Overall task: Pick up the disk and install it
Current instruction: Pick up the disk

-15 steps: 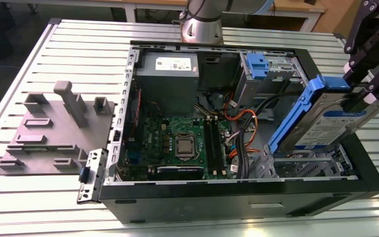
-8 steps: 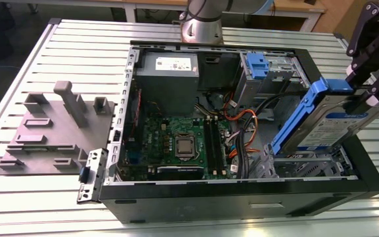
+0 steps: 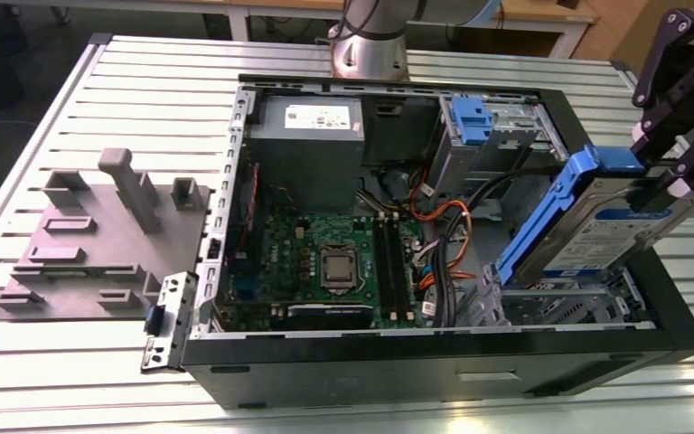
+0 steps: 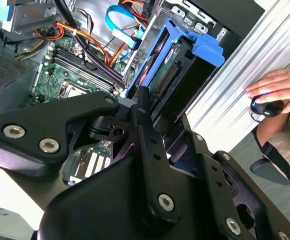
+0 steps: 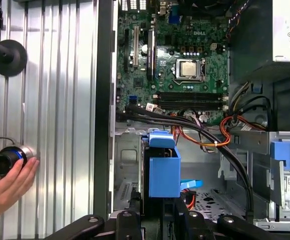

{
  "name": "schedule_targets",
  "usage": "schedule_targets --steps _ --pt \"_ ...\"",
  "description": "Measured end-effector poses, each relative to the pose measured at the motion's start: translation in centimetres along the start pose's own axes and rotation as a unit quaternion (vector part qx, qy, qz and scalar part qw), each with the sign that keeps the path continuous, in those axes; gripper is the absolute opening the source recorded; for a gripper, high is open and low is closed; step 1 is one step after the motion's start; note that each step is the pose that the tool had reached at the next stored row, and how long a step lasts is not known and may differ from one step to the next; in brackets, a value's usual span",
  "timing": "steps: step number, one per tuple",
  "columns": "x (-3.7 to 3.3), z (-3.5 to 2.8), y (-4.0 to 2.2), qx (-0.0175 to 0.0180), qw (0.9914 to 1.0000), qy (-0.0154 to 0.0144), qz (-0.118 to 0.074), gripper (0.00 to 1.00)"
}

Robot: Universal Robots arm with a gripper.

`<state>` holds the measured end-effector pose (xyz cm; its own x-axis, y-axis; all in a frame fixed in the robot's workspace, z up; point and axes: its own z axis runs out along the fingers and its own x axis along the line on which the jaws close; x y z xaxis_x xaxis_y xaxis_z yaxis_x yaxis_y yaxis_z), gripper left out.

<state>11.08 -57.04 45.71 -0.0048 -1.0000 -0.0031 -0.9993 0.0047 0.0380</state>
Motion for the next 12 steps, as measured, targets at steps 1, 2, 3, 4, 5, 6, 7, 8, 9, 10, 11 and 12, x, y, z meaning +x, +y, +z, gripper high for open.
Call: schedule_targets --steps 1,2,3,4,5,6,7,8,9,10,11,12 --pt "0.00 0.01 -0.08 0.0000 1.00000 -0.0001 0.000 0.35" --pt "0.00 0.01 -0.14 0.0000 1.00000 -0.0001 0.000 0.35" --pt "0.00 0.02 -0.19 0.0000 1.00000 -0.0001 0.000 0.35" --pt "0.00 0.08 -0.21 0.0000 1.00000 0.0000 0.000 0.35" --pt "0.00 0.19 -0.23 0.0000 1.00000 0.0000 0.000 0.35" --pt "0.00 0.31 -0.25 0.0000 1.00000 0.0000 0.000 0.35" --pt "0.00 0.37 -0.26 0.0000 1.00000 -0.0001 0.000 0.35" --pt "0.00 0.37 -0.26 0.0000 1.00000 0.0000 0.000 0.35" --pt "0.00 0.37 -0.26 0.0000 1.00000 0.0001 0.000 0.35" --pt "0.00 0.39 -0.26 0.0000 1.00000 0.0000 0.000 0.35" --pt "0.00 0.40 -0.26 0.0000 1.00000 0.0000 0.000 0.35" --pt "0.00 0.42 -0.27 0.0000 1.00000 0.0000 0.000 0.35"
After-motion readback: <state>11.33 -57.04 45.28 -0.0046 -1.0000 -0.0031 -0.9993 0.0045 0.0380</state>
